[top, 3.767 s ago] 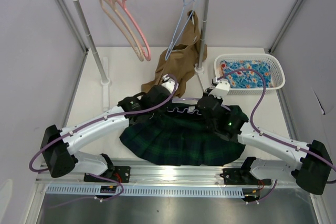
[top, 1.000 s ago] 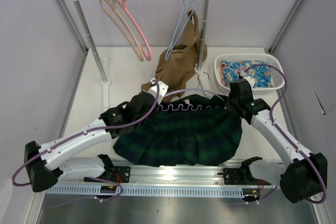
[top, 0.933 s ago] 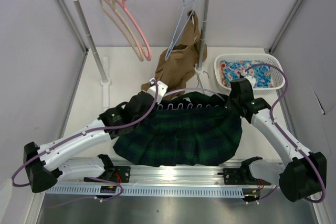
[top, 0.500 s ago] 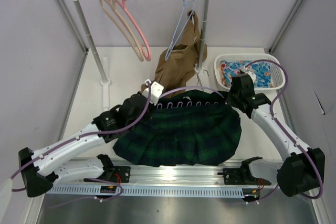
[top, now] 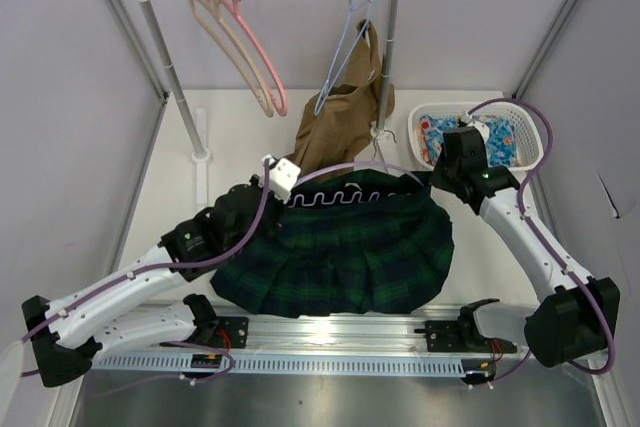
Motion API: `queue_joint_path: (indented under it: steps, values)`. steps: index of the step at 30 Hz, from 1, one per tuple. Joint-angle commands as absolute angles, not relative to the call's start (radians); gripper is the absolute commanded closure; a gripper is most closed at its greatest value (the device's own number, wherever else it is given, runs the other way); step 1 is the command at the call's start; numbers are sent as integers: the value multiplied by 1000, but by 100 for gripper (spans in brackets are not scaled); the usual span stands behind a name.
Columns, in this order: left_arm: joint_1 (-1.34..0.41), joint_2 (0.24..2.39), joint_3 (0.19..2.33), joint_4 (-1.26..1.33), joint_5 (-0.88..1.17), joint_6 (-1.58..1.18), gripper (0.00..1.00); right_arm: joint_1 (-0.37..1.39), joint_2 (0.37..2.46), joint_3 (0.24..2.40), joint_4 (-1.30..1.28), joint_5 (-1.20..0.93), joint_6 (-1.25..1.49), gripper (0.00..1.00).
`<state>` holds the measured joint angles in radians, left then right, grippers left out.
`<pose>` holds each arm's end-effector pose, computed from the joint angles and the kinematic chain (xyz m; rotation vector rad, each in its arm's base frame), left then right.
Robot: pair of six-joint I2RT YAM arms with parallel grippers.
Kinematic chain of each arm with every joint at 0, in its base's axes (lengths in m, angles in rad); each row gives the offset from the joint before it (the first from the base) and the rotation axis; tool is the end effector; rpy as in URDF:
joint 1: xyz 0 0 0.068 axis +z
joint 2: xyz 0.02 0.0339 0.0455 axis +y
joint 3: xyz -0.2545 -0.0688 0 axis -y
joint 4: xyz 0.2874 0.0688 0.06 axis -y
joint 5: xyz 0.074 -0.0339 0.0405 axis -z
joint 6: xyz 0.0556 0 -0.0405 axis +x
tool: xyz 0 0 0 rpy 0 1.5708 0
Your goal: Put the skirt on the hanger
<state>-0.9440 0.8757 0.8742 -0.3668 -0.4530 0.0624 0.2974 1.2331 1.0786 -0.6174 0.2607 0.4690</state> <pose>0.1723 -0.1964 0.3239 0.6463 1.7905 -0.1584 0.3105 0.0802 0.2796 0.3251 2.2888 0.0837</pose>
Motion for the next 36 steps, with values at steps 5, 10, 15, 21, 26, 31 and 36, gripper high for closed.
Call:
queue_joint_path:
  steps: [5, 10, 15, 21, 26, 31, 36]
  values:
    - [-939, 865, 874, -244, -465, 66, 100, 425, 1037, 963, -363, 148, 410, 54]
    - [-939, 877, 881, -244, -462, 67, 100, 638, 1049, 965, -258, 230, 290, 45]
    - [-939, 882, 887, -249, -459, 66, 100, 733, 1141, 974, -226, 360, 189, 41]
    - [-939, 881, 887, -261, -460, 69, 100, 718, 1111, 939, -150, 332, 212, 37]
    - [-939, 884, 884, -262, -457, 69, 100, 721, 1092, 991, -167, 292, 255, 37]
    - [-939, 887, 890, -262, -457, 69, 100, 710, 1126, 1086, -216, 316, 339, 34]
    - [-939, 891, 888, -265, -457, 69, 100, 703, 1195, 1147, -225, 342, 436, 31]
